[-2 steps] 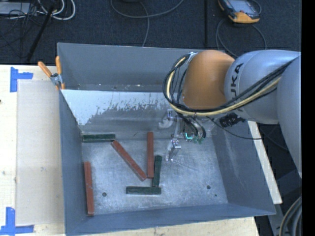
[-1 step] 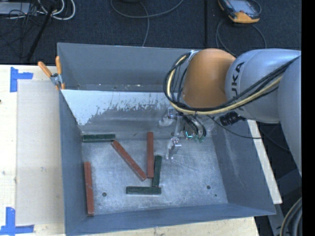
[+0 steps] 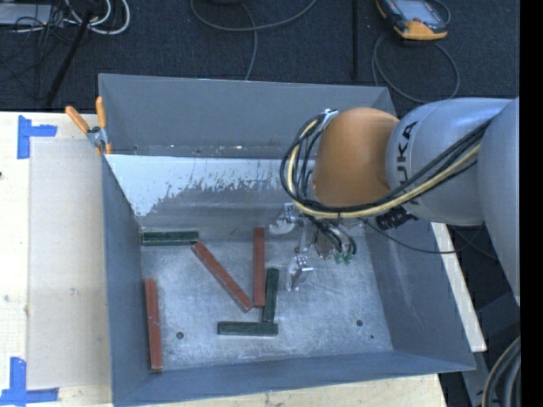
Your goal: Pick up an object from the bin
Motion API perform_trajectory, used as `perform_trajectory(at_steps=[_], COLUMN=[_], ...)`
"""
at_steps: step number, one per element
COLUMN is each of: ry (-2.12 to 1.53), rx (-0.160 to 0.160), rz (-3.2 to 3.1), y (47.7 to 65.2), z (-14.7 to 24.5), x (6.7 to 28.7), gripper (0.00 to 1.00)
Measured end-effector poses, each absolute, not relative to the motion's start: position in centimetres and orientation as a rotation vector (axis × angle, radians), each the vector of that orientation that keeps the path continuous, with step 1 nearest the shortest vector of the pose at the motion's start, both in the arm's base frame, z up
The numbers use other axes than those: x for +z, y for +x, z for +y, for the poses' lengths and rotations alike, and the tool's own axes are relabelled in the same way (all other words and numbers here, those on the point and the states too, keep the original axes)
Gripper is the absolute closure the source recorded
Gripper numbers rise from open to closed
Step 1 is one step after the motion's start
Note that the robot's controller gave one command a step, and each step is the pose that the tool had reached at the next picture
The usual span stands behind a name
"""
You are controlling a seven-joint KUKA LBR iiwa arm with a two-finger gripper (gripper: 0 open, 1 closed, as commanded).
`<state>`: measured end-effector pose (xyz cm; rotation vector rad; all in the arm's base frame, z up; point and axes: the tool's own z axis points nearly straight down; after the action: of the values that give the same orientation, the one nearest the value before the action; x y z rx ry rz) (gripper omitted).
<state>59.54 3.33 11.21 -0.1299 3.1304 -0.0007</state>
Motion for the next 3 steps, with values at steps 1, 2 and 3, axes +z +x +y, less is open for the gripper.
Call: perform_trajectory(at_steps=[1,2,3], ry=[-0.254,-0.669,-0.593], rx=[-0.001,-0.001,-0.002], rz=[3.132,3.064,3.069], y=[57.8,57.8,54.3], z=[3.6,3.3,5.9], x=[9.4,9.4,7.7], gripper=[0.00,0.00,1.00])
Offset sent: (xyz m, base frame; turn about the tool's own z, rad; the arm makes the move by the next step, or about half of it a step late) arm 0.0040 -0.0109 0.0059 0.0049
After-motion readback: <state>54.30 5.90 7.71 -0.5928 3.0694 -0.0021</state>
